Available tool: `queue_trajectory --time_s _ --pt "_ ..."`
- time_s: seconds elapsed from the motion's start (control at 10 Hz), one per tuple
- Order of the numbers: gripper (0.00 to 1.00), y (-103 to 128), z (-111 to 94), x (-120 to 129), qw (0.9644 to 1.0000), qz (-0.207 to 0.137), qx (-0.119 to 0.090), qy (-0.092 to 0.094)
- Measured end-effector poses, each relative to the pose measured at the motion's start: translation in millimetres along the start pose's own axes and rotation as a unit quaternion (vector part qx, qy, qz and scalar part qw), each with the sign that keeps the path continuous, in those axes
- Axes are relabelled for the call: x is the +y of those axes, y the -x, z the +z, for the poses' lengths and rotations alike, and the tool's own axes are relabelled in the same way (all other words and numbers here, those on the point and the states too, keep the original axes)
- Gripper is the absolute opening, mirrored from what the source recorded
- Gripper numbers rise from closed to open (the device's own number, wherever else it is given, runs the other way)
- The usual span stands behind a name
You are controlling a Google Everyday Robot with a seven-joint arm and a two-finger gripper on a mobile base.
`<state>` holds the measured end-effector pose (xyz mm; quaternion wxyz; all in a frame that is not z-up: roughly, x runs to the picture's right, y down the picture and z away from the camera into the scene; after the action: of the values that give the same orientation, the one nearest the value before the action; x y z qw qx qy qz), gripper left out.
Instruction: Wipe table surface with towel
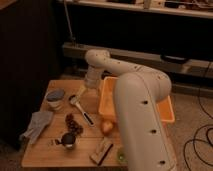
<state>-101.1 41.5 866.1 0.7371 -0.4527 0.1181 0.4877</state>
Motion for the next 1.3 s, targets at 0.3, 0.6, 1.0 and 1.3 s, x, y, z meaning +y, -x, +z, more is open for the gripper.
queue_trajectory --time_s 0.3,0.6,1.0,1.3 --pt "0.8 0.0 0.2 0.0 1.0 0.0 0.0 0.0" --pt "0.8 0.0 0.2 -0.1 1.0 0.0 0.0 0.0" --pt "0.8 0.0 0.2 -0.1 1.0 0.0 0.0 0.0" --pt "0.8 0.0 -2.2 7.2 0.9998 -0.02 -0.003 -0.005"
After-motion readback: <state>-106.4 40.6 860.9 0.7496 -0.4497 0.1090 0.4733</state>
